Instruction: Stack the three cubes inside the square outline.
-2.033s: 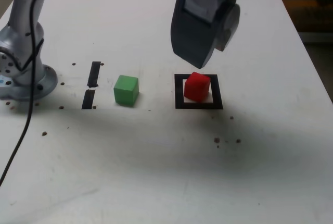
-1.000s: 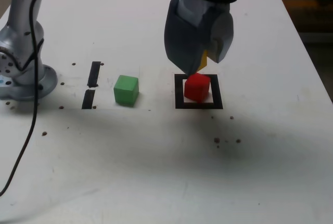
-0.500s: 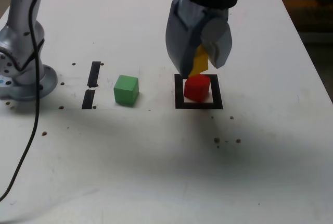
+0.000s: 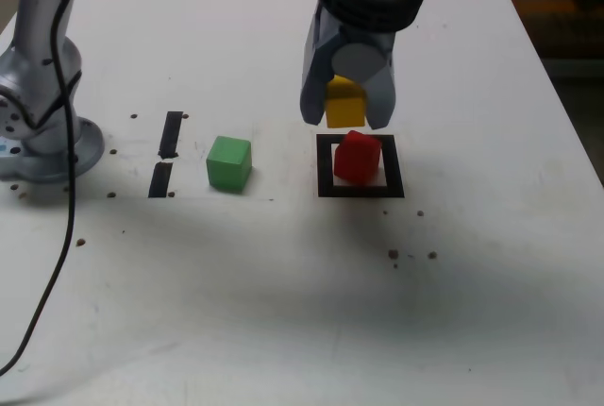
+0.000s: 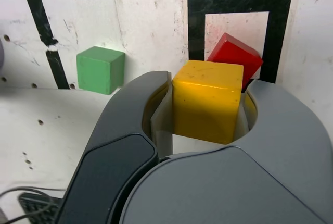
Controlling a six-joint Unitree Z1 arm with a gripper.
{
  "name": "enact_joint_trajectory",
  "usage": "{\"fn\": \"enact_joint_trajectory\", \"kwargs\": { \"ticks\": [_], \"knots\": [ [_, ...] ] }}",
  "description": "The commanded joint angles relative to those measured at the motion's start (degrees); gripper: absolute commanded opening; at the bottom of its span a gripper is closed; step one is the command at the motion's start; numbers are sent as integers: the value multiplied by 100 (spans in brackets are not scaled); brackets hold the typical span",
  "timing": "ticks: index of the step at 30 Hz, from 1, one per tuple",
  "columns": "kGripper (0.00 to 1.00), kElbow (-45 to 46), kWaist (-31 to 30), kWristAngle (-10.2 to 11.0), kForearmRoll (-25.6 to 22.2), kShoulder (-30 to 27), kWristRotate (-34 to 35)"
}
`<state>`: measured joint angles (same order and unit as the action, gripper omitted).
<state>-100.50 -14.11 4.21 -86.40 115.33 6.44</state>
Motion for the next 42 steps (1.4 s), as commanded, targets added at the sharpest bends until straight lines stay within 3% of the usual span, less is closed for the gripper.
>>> {"fn": "enact_joint_trajectory", "kwargs": {
  "ticks": [1,8,18,42],
  "knots": [
    [36,43,1,3,9,-4,-113],
    [36,106,5,-40,130,11,-377],
    [38,346,10,-125,705,203,-460],
    [46,516,53,12,822,167,-393]
  ]
}}
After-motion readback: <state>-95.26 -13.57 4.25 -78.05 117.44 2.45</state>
